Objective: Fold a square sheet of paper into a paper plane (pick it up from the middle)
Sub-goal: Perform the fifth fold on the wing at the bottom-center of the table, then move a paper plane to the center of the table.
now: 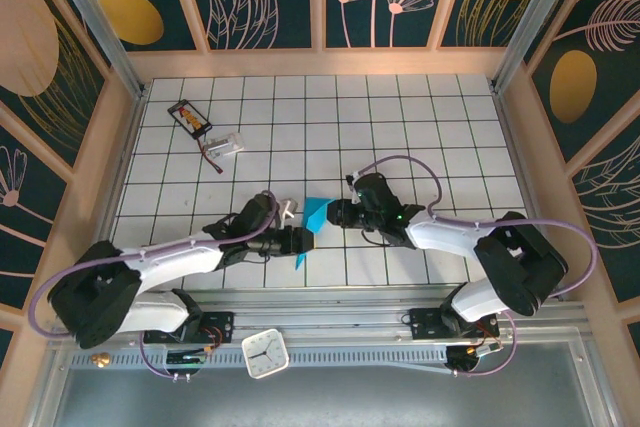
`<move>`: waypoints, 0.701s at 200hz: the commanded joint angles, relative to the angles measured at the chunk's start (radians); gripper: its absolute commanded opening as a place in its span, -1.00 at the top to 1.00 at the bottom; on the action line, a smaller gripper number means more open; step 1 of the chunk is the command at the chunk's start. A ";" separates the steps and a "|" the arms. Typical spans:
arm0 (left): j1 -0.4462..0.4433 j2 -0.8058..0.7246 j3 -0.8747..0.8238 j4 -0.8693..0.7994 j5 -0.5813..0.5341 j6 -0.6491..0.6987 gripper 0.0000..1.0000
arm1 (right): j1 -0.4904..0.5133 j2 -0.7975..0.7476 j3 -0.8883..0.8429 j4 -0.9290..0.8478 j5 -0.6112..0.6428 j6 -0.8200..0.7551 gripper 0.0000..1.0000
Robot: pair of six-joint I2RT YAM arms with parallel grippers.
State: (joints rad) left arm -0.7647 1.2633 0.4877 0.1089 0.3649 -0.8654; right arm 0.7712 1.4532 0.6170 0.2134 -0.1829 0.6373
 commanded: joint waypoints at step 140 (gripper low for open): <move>0.180 0.368 0.136 0.123 0.187 0.041 0.43 | 0.010 0.186 -0.022 0.092 0.037 0.082 0.70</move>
State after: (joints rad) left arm -0.5854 1.5925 0.5976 0.2150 0.5117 -0.8692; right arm 0.7864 1.6199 0.6090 0.2794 -0.1726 0.7097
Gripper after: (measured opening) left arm 0.289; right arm 0.155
